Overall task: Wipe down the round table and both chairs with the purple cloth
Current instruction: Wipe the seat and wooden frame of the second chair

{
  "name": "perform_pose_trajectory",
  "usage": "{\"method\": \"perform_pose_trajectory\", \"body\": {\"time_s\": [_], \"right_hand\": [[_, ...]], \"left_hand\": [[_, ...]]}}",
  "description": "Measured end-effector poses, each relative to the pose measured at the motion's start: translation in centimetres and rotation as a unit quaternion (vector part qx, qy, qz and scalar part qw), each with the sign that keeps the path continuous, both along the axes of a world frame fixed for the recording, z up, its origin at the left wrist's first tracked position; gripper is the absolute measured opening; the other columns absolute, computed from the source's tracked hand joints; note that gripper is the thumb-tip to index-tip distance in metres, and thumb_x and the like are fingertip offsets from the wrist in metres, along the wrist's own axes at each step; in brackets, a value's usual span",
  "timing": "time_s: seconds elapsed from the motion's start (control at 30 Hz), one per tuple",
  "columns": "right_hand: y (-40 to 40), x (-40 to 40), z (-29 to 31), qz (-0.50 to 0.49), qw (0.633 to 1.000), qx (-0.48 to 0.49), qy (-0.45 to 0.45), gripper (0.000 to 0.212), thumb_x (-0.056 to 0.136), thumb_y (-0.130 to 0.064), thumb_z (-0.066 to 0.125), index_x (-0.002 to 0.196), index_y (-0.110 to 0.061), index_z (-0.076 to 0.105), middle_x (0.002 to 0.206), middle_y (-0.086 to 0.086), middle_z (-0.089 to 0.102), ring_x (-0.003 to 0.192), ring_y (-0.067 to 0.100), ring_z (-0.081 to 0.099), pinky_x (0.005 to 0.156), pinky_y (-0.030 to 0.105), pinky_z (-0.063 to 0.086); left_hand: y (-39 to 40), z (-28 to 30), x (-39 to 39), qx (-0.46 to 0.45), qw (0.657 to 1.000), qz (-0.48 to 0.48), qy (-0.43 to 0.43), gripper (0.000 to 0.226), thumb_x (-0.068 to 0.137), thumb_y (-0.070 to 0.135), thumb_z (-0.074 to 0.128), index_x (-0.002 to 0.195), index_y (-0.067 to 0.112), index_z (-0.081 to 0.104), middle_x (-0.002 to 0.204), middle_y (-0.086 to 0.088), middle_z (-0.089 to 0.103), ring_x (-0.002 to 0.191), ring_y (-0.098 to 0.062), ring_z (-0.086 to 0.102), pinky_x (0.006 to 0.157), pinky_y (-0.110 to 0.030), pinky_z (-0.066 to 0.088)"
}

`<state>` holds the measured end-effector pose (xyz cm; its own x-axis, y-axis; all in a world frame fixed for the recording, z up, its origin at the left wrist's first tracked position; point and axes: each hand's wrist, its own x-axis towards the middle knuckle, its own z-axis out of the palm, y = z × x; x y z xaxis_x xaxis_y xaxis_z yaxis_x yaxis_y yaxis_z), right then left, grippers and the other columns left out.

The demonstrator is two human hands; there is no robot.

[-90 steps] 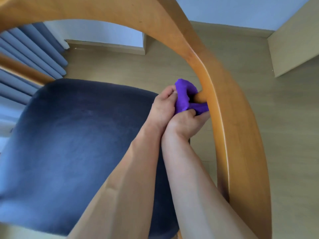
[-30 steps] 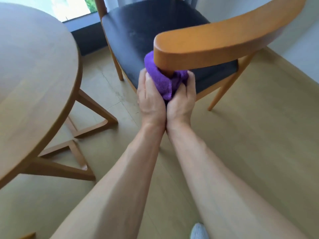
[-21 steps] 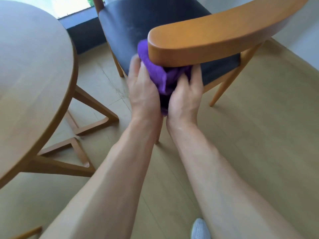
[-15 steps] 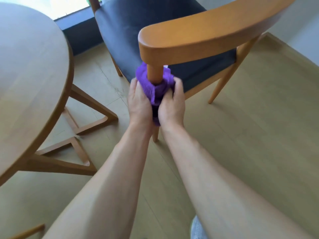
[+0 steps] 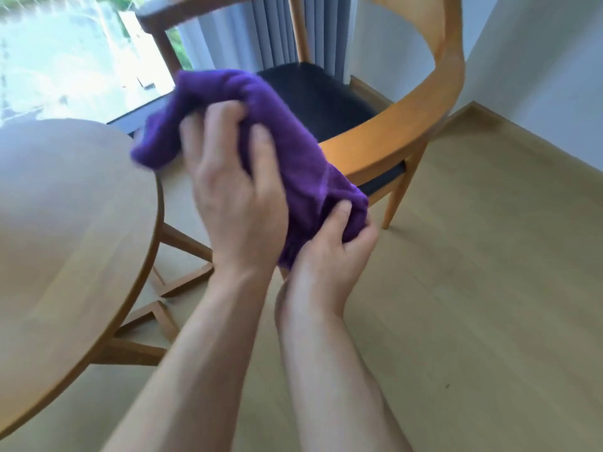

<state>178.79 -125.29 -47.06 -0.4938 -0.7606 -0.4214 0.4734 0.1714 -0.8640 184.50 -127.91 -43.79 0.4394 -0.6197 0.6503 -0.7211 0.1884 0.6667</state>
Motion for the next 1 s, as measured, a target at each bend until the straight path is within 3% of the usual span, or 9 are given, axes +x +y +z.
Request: {"method": "perform_pose_trajectory", "body": {"time_s": [0.07,0.13,0.17,0.33,0.47,0.63,0.73,0.83,1.0], "right_hand": [[-1.7,-0.1,0.8,0.029,0.999,0.045,-0.001,0.034,0.096,-0.036,0.059,0.126,-0.021,0.053,0.116,-0.001,0.066,0.102,0.016,0.067,0.09,0.04,0.058],[-2.7,0.2,1.0,0.052,0.996,0.079,-0.004,0.042,0.092,-0.036,0.066,0.129,-0.021,0.052,0.12,0.0,0.065,0.105,0.018,0.066,0.092,0.04,0.057],[-3.1,0.4,1.0,0.064,0.994,0.089,-0.013,0.045,0.09,-0.036,0.068,0.129,-0.02,0.052,0.121,0.001,0.065,0.106,0.022,0.066,0.092,0.042,0.056],[-5.0,0.9,1.1,0.086,0.988,0.131,-0.003,0.053,0.088,-0.048,0.066,0.125,-0.014,0.05,0.116,0.003,0.065,0.101,0.027,0.067,0.088,0.043,0.058],[-6.7,-0.9,1.5,0.075,0.985,0.153,0.036,0.051,0.09,-0.048,0.064,0.12,-0.01,0.051,0.116,0.005,0.065,0.101,0.027,0.065,0.088,0.035,0.054],[-10.2,-5.6,1.6,0.073,0.982,0.145,0.091,0.053,0.094,-0.051,0.058,0.125,-0.009,0.052,0.119,0.005,0.063,0.102,0.025,0.061,0.075,0.023,0.038],[-13.0,-8.7,1.4,0.077,0.981,0.143,0.104,0.052,0.093,-0.052,0.059,0.125,-0.011,0.053,0.12,0.005,0.064,0.106,0.026,0.062,0.079,0.026,0.043],[-15.6,-11.0,1.1,0.084,0.98,0.152,0.099,0.053,0.089,-0.054,0.063,0.123,-0.015,0.054,0.119,0.004,0.065,0.108,0.028,0.064,0.095,0.038,0.052],[-19.8,-14.1,1.1,0.093,0.977,0.155,0.112,0.055,0.087,-0.053,0.066,0.125,-0.014,0.057,0.117,0.003,0.068,0.106,0.026,0.066,0.095,0.042,0.054]], "left_hand": [[-2.7,0.6,0.6,0.177,0.976,-0.055,-0.116,0.021,0.099,0.032,0.049,0.11,0.015,0.056,0.105,0.001,0.052,0.095,-0.008,0.053,0.091,-0.03,0.045],[-4.5,0.0,0.8,0.36,0.917,-0.056,-0.163,0.026,0.101,0.038,0.041,0.109,0.015,0.05,0.104,-0.006,0.059,0.096,-0.029,0.057,0.084,-0.044,0.048],[-4.9,-0.6,0.9,0.399,0.901,-0.05,-0.166,0.027,0.101,0.039,0.037,0.105,0.014,0.048,0.099,-0.007,0.06,0.092,-0.033,0.056,0.079,-0.044,0.047],[-6.4,-1.6,1.2,0.412,0.889,-0.039,-0.197,0.036,0.097,0.05,0.032,0.09,0.017,0.045,0.07,0.002,0.048,0.076,-0.034,0.051,0.067,-0.038,0.035],[-8.7,-1.1,-0.1,0.457,0.86,-0.04,-0.223,0.038,0.094,0.052,0.03,0.085,0.021,0.049,0.088,-0.009,0.059,0.081,-0.034,0.048,0.072,-0.039,0.034],[-12.8,-1.1,-4.8,0.448,0.865,-0.084,-0.209,0.035,0.096,0.047,0.031,0.09,0.018,0.049,0.107,-0.014,0.067,0.086,-0.033,0.049,0.075,-0.038,0.032],[-15.6,-1.4,-7.6,0.449,0.867,-0.098,-0.192,0.038,0.096,0.049,0.03,0.093,0.017,0.05,0.107,-0.014,0.066,0.09,-0.034,0.052,0.076,-0.039,0.033],[-18.3,-1.8,-9.8,0.456,0.868,-0.092,-0.174,0.042,0.092,0.054,0.03,0.092,0.018,0.052,0.092,-0.008,0.057,0.084,-0.03,0.046,0.076,-0.039,0.032],[-22.8,-2.1,-12.5,0.492,0.855,-0.081,-0.143,0.066,0.084,0.074,0.025,0.103,0.02,0.058,0.09,-0.005,0.053,0.086,-0.03,0.049,0.074,-0.039,0.034]]}}
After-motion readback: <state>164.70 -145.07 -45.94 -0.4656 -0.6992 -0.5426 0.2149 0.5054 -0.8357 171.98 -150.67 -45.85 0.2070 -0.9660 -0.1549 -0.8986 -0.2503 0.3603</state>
